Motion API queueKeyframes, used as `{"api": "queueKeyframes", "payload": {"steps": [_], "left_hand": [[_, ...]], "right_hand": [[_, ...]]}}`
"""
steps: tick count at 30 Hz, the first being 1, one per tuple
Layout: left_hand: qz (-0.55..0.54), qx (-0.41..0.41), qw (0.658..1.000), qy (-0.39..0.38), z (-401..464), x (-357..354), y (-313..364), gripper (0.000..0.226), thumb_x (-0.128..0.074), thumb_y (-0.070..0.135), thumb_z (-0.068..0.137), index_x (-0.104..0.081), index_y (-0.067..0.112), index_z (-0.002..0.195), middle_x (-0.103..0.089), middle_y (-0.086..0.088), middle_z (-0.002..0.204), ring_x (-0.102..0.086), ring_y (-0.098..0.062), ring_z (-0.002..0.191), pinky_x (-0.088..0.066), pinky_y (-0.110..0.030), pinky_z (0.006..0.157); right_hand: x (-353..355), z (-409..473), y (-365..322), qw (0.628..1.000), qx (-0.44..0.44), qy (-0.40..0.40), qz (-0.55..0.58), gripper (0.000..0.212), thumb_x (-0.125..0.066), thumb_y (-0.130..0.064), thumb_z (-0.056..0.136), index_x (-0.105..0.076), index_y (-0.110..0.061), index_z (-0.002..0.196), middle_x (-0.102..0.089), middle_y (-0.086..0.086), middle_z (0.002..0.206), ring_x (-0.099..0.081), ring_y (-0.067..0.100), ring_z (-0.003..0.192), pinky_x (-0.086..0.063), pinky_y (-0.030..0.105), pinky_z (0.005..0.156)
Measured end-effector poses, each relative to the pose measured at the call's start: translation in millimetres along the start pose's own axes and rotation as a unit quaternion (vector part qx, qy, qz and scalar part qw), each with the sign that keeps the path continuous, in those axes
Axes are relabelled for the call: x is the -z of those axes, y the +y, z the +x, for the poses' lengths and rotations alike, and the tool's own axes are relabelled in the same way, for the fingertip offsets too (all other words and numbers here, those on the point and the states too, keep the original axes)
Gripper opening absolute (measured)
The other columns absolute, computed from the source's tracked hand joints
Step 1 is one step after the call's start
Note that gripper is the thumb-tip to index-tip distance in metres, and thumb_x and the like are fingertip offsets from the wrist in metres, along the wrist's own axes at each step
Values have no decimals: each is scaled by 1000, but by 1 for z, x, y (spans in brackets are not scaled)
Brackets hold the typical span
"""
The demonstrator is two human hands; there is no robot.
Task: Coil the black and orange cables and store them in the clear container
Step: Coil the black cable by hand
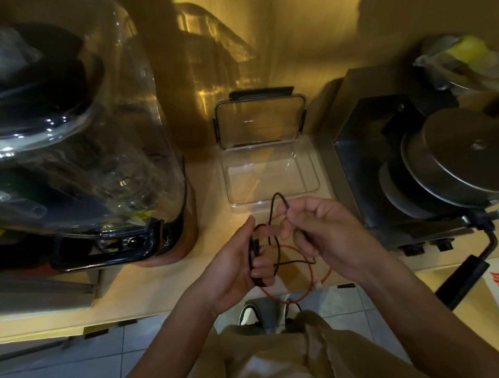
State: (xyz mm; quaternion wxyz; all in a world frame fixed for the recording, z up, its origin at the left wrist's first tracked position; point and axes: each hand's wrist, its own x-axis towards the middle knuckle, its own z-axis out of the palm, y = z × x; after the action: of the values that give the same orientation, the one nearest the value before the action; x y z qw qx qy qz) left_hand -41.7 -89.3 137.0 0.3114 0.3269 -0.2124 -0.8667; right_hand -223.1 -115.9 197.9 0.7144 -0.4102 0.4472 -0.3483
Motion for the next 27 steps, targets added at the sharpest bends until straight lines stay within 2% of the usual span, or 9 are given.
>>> {"api": "queueKeyframes", "payload": {"steps": [5,7,9,11,14,17,21,24,27], "left_hand": [[-3,-24,999,33,8,-7,-3,63,-37,70,89,-67,25,120,-47,-2,62,-39,-22,61,-39,-37,69],[1,-13,998,59,11,-9,-5,68,-36,75,85,-64,28,127,-70,-11,83,-63,-29,77,-48,-36,76],[-6,-9,998,65,11,-11,-8,67,-35,75,86,-62,30,127,-73,-15,108,-71,-29,93,-55,-34,72],[2,-17,997,78,10,-14,-11,63,-38,73,87,-63,30,125,-73,-13,111,-71,-27,98,-57,-31,68],[56,-73,983,159,11,-13,-14,55,-43,66,88,-71,20,96,-62,-7,84,-65,-21,78,-52,-27,62],[-12,-154,968,199,13,-13,-11,50,-42,62,90,-51,20,63,-35,3,61,-35,-11,53,-36,-20,47],[-215,-193,940,181,13,-10,0,47,-43,59,88,-40,19,63,-31,4,53,-30,-9,43,-33,-20,41],[-256,-191,935,152,8,-5,4,44,-41,59,85,-39,19,66,-30,7,45,-28,-4,32,-26,-16,30],[-289,-180,935,96,0,1,7,49,-33,57,95,-41,17,69,-31,7,39,-16,-3,29,-14,-16,26]], "right_hand": [[-16,-10,10,990,-21,-29,-140,10,-58,-2,94,-61,7,98,-69,1,60,-48,10,40,-39,17,42],[-22,-11,14,984,-35,-34,-173,13,-59,-1,94,-59,12,94,-71,3,63,-49,15,42,-41,17,43],[-26,-12,19,975,-41,-33,-216,13,-59,-3,95,-60,10,95,-72,8,67,-50,24,46,-43,24,47],[-28,-13,23,966,-44,-41,-251,12,-60,-7,95,-62,5,94,-73,9,69,-53,27,50,-44,32,51],[-28,-15,31,960,-43,-52,-273,11,-60,-9,95,-63,0,91,-72,6,67,-55,21,46,-45,23,48],[-26,-18,41,963,-44,-51,-262,15,-63,-15,94,-64,-3,85,-72,6,67,-54,15,42,-42,18,45],[-21,-25,53,968,-39,-58,-242,21,-64,-21,94,-63,-8,77,-72,8,65,-53,18,42,-43,21,45],[-14,-26,58,967,-45,-59,-244,28,-61,-25,96,-63,-2,81,-72,17,66,-53,18,42,-43,23,46],[-2,-28,59,965,-55,-72,-248,26,-61,-25,96,-65,-4,80,-69,9,62,-53,10,42,-43,21,46]]}}
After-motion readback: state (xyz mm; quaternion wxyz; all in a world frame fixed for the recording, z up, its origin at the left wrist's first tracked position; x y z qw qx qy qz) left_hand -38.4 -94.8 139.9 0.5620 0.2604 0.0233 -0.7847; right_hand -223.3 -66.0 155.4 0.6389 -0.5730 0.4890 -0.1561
